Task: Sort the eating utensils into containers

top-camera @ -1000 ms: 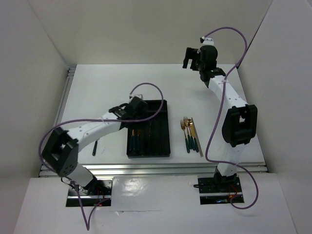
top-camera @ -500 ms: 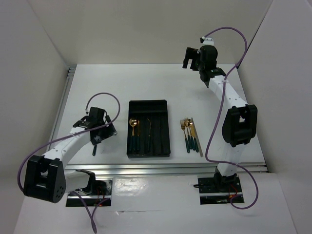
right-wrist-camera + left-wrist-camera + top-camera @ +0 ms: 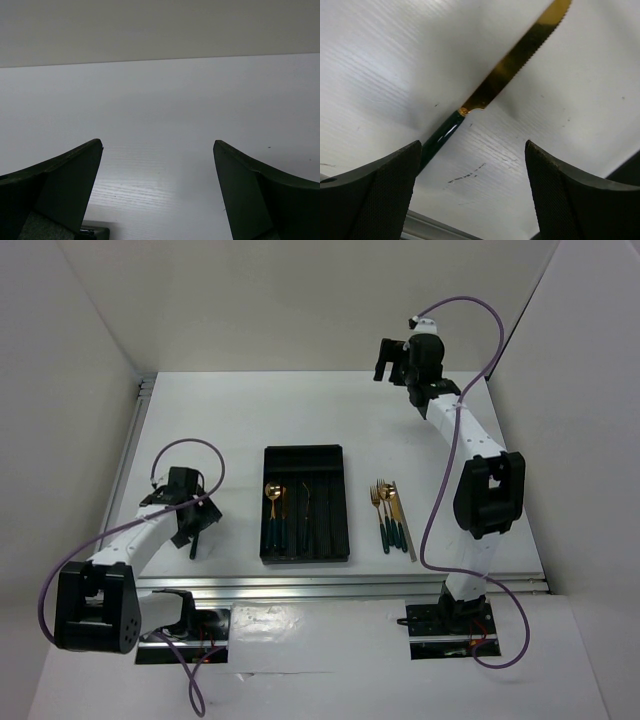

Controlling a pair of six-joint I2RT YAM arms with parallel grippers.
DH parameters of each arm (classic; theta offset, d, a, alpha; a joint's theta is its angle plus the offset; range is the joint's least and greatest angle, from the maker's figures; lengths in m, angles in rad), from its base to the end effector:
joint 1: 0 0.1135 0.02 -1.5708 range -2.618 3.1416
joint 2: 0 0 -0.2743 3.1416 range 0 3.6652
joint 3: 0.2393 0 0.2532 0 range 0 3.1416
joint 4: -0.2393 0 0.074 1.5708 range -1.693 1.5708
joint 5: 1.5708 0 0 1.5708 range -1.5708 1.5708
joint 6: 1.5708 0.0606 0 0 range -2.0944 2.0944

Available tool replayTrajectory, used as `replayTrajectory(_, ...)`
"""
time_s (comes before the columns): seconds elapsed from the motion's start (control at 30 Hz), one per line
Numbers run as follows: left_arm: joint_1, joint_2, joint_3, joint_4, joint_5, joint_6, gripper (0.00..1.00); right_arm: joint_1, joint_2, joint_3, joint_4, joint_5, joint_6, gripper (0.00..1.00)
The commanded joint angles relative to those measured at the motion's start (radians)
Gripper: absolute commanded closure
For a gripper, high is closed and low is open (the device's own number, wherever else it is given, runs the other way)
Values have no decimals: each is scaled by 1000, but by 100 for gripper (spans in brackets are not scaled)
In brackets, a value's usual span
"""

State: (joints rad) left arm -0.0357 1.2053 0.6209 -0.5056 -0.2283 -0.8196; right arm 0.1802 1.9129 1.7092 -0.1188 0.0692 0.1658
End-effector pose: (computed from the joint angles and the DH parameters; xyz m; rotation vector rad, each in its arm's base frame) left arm 0.2221 0.0058 0.1661 -1.0657 2.3861 0.0069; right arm 0.4854 0.0842 0.3383 0.0336 1.8958 0.1703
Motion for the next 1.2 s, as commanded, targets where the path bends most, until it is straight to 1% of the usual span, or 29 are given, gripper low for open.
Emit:
replayTrajectory(0.0, 16, 2, -26, 7, -43, -53, 12, -2, 3, 44, 11, 12, -6, 0)
replayTrajectory(0.07, 16, 2, -38, 16, -43, -53, 12, -2, 3, 44, 11, 12, -6, 0)
replayTrajectory(0.17, 25, 2, -47, 26, -43, -44, 20, -2, 3, 44, 11, 12, -6, 0)
replayTrajectory(0.2, 25, 2, -56, 35, -34, -44, 26, -2, 3, 44, 11, 12, -6, 0)
replayTrajectory(0.27, 25, 2, -66, 47, -19, -35, 30, -2, 3, 44, 11, 12, -6, 0)
replayTrajectory(0.3, 25, 13, -75, 62, 4, -35, 36, -2, 3, 44, 11, 12, -6, 0)
replayTrajectory(0.33, 25, 13, -75, 62, 4, -35, 37, -2, 3, 44, 11, 12, -6, 0)
replayTrajectory(0.4, 25, 23, -75, 84, 49, -24, 42, -2, 3, 44, 11, 12, -6, 0)
replayTrajectory(0.43, 25, 37, -84, 102, 75, -24, 49, -2, 3, 44, 11, 3, -6, 0)
replayTrajectory(0.5, 25, 62, -84, 116, 86, -13, 57, -2, 3, 44, 11, 3, -6, 0)
replayTrajectory(0.53, 25, 71, -84, 125, 99, -13, 66, -2, 3, 44, 11, 3, -6, 0)
replayTrajectory(0.67, 25, 118, -84, 134, 142, 13, 84, -2, 3, 44, 11, 14, -6, 0)
replayTrajectory(0.7, 25, 119, -84, 145, 156, 13, 97, -2, 3, 44, 11, 14, -6, 0)
replayTrajectory(0.73, 14, 134, -84, 154, 156, 22, 100, -2, 3, 44, 11, 14, -6, 0)
replayTrajectory(0.8, 14, 146, -84, 154, 156, 22, 100, -2, 3, 44, 11, 14, -6, 0)
replayTrajectory(0.9, -21, 134, -64, 142, 147, 22, 100, -2, 3, 44, 11, 14, -6, 0)
replayTrajectory(1.03, -91, 47, 5, 55, 89, 22, 100, -2, 3, 44, 11, 14, -6, 0)
replayTrajectory(1.07, -107, 25, 43, 8, 80, 22, 100, -2, 3, 44, 11, 14, -6, 0)
replayTrajectory(1.17, -165, -45, 121, -51, 69, 13, 100, -2, 3, 53, 2, 4, -6, 0)
